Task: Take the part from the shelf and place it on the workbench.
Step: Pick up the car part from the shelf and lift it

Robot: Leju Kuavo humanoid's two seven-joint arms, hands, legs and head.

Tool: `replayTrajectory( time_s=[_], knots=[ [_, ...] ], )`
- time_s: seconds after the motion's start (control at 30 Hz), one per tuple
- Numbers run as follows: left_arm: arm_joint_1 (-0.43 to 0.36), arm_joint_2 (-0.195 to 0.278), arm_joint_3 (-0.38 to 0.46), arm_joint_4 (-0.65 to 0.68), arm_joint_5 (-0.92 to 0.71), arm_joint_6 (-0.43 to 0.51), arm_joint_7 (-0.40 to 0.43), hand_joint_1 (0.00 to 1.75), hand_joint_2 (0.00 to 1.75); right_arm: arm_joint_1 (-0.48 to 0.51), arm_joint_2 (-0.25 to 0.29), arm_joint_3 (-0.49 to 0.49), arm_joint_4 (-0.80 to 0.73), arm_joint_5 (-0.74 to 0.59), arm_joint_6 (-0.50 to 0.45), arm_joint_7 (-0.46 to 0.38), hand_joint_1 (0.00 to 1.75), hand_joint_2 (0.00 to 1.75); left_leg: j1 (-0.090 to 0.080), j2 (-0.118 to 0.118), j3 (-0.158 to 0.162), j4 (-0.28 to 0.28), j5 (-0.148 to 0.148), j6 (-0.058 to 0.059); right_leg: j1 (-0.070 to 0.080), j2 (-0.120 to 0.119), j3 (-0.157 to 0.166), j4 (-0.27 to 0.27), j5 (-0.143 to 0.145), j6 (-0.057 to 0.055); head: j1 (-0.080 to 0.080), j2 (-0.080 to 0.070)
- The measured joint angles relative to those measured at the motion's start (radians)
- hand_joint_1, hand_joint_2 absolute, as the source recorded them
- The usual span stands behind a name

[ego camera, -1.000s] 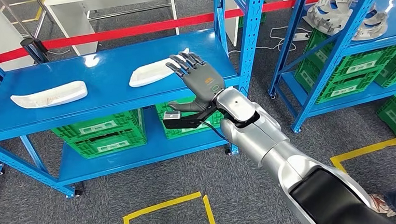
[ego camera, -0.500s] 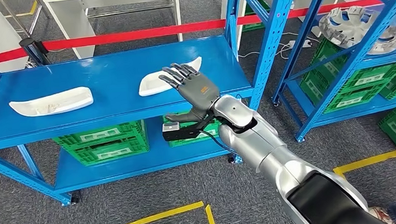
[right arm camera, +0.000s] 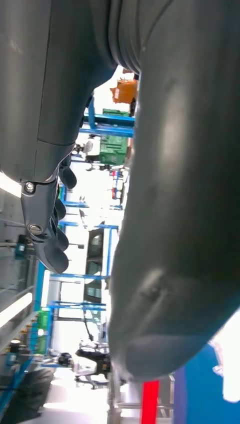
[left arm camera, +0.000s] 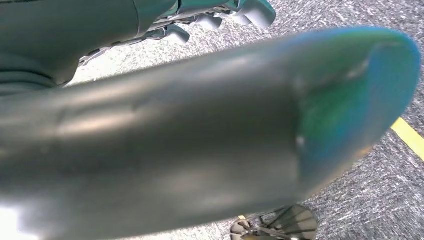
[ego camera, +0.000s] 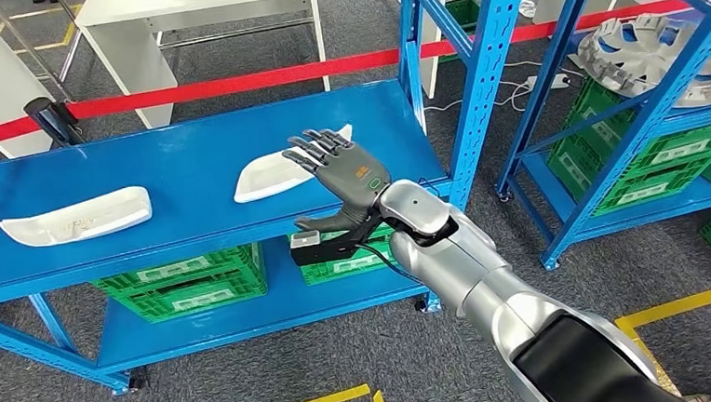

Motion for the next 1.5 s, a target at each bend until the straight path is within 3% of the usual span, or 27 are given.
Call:
replayTrajectory(
  time_s=[0.03,0.07,0.1,0.17,0.2,0.23,0.37,0.43,0.53,0.57,0.6,0.67,0.7,0.73,0.8,0.87,0.93,1.0,1.13,1.23,1.3,1.43,1.5],
  knots=[
    [0.003,0.000,0.000,0.000,0.001,0.000,0.001,0.00,0.00,0.001,0.002,0.002,0.006,0.000,0.005,0.000,0.00,0.00,0.002,0.000,-0.031,0.032,-0.003,-0.003,0.000,0.001,0.008,0.000,-0.008,0.000,0.000,0.000],
    [0.006,0.000,0.000,0.000,0.001,0.001,0.001,0.00,0.00,0.001,0.002,0.004,0.011,0.000,0.009,-0.001,0.00,0.00,0.003,0.001,-0.046,0.032,0.015,-0.004,-0.001,0.002,0.017,0.001,-0.016,0.002,0.000,0.000],
    [0.008,0.000,0.000,0.000,0.002,0.001,0.001,0.00,0.00,0.001,0.003,0.005,0.017,0.000,0.012,-0.001,0.00,0.00,0.004,0.002,-0.043,-0.004,0.053,-0.005,-0.002,0.004,0.028,0.001,-0.025,0.004,0.000,0.000],
    [0.011,-0.001,0.001,0.001,0.002,0.001,0.000,0.00,0.00,0.001,0.004,0.006,0.027,-0.002,0.015,0.000,0.00,0.00,0.005,0.004,-0.004,-0.135,0.148,-0.004,-0.003,0.004,0.054,0.002,-0.045,0.011,0.000,0.000],
    [0.010,-0.001,0.001,0.002,0.002,0.002,-0.001,0.00,0.00,0.000,0.004,0.007,0.032,-0.003,0.020,0.000,0.00,0.00,0.003,0.007,0.013,-0.191,0.164,-0.001,-0.003,0.003,0.061,0.003,-0.053,0.016,-0.001,0.000],
    [0.010,-0.002,0.002,0.003,0.002,0.002,-0.002,0.00,0.00,0.000,0.004,0.009,0.038,-0.003,0.025,0.001,0.00,0.00,0.000,0.008,0.026,-0.225,0.173,0.006,-0.002,0.003,0.066,0.003,-0.060,0.022,-0.002,0.000],
    [0.014,-0.010,0.007,0.005,0.001,0.004,0.000,0.00,0.00,0.000,0.003,0.013,0.061,-0.007,0.069,0.001,0.00,0.00,0.002,0.011,0.051,-0.242,0.163,0.035,0.002,0.002,0.068,0.025,-0.075,0.043,0.001,0.000],
    [0.012,-0.014,0.011,0.005,0.002,0.005,-0.002,0.00,0.00,-0.005,0.003,0.018,0.075,-0.009,0.107,0.000,0.00,0.00,0.005,0.011,0.063,-0.246,0.157,0.045,-0.001,-0.001,0.017,0.110,-0.095,0.054,0.004,0.000],
    [0.013,-0.018,0.017,0.006,0.003,0.008,-0.005,0.00,0.00,0.003,-0.001,0.029,0.104,-0.011,0.160,0.000,0.00,0.00,0.004,0.009,0.077,-0.247,0.140,0.052,-0.006,-0.002,-0.112,0.283,-0.147,0.065,0.006,0.000],
    [0.016,-0.020,0.018,0.006,0.003,0.008,-0.005,0.00,0.00,0.009,-0.004,0.032,0.113,-0.012,0.174,0.000,0.00,0.00,0.005,0.007,0.085,-0.246,0.133,0.051,-0.007,-0.002,-0.135,0.292,-0.140,0.065,0.006,0.000],
    [0.019,-0.023,0.018,0.006,0.003,0.008,-0.006,0.00,0.00,0.014,-0.007,0.034,0.122,-0.013,0.186,0.000,0.00,0.00,0.005,0.006,0.095,-0.245,0.125,0.049,-0.008,-0.003,-0.139,0.263,-0.110,0.065,0.006,0.000],
    [0.023,-0.030,0.021,0.007,0.005,0.012,-0.012,0.00,0.00,0.020,-0.014,0.036,0.136,-0.018,0.206,0.000,0.00,0.00,0.004,0.005,0.114,-0.243,0.108,0.043,-0.009,-0.005,-0.109,0.131,-0.010,0.060,0.007,0.000],
    [0.023,-0.033,0.023,0.007,0.006,0.018,-0.017,0.00,0.00,0.021,-0.018,0.036,0.142,-0.022,0.216,0.001,0.00,0.00,0.004,0.004,0.120,-0.242,0.101,0.039,-0.007,-0.006,-0.093,0.073,0.018,0.057,0.007,0.000],
    [0.023,-0.036,0.024,0.007,0.008,0.027,-0.023,0.00,0.00,0.023,-0.022,0.036,0.147,-0.027,0.228,0.001,0.00,0.00,0.003,0.003,0.122,-0.242,0.094,0.033,-0.005,-0.007,-0.082,0.037,0.034,0.053,0.007,0.000],
    [0.023,-0.041,0.025,0.007,0.009,0.048,-0.032,0.00,0.00,0.032,-0.030,0.037,0.155,-0.036,0.245,0.002,0.00,0.00,0.001,0.003,0.124,-0.237,0.090,0.020,-0.002,-0.006,-0.075,0.022,0.031,0.041,0.008,0.000],
    [0.025,-0.044,0.026,0.007,0.010,0.064,-0.034,0.00,0.00,0.038,-0.036,0.037,0.160,-0.042,0.256,0.003,0.00,0.00,0.000,0.004,0.132,-0.241,0.082,0.039,-0.002,-0.003,-0.065,0.018,0.040,0.037,0.007,0.000],
    [0.022,-0.047,0.027,0.007,0.009,0.079,-0.032,0.00,0.00,0.040,-0.041,0.038,0.164,-0.042,0.265,0.009,0.00,0.87,-0.001,0.007,0.144,-0.251,0.074,0.067,-0.002,0.001,-0.061,0.017,0.038,0.036,0.006,0.000],
    [0.018,-0.052,0.027,0.007,0.006,0.089,-0.029,0.00,0.00,0.046,-0.046,0.045,0.169,-0.028,0.271,0.031,0.00,1.75,-0.002,0.007,0.151,-0.258,0.075,0.070,-0.001,0.004,-0.060,0.017,0.035,0.032,0.006,0.000],
    [0.017,-0.061,0.027,0.007,0.002,0.088,-0.030,0.00,0.00,0.066,-0.061,0.066,0.180,-0.003,0.261,0.077,0.00,1.75,-0.001,0.008,0.155,-0.267,0.077,0.060,0.000,0.004,-0.060,0.018,0.032,0.026,0.006,0.000],
    [0.017,-0.069,0.027,0.007,-0.001,0.080,-0.030,0.00,0.00,0.074,-0.073,0.078,0.186,0.006,0.248,0.094,0.00,1.75,0.001,0.008,0.153,-0.274,0.077,0.026,0.001,0.004,-0.059,0.018,0.031,0.025,0.006,0.000],
    [0.017,-0.072,0.027,0.007,-0.001,0.077,-0.030,0.00,0.00,0.077,-0.079,0.084,0.189,0.010,0.243,0.098,0.00,1.75,0.001,0.008,0.152,-0.276,0.077,0.010,0.000,0.004,-0.059,0.019,0.031,0.025,0.006,0.000],
    [0.017,-0.076,0.027,0.007,-0.003,0.076,-0.029,0.00,0.00,0.079,-0.086,0.092,0.195,0.011,0.242,0.100,0.00,1.75,0.001,0.008,0.154,-0.275,0.078,0.009,-0.001,0.004,-0.054,0.018,0.032,0.026,0.006,0.000],
    [0.017,-0.077,0.027,0.007,-0.005,0.073,-0.028,0.00,0.00,0.079,-0.088,0.095,0.196,0.009,0.235,0.107,0.00,0.87,0.000,0.008,0.155,-0.274,0.078,0.009,-0.002,0.003,-0.052,0.017,0.033,0.027,0.007,0.000]
  ],
)
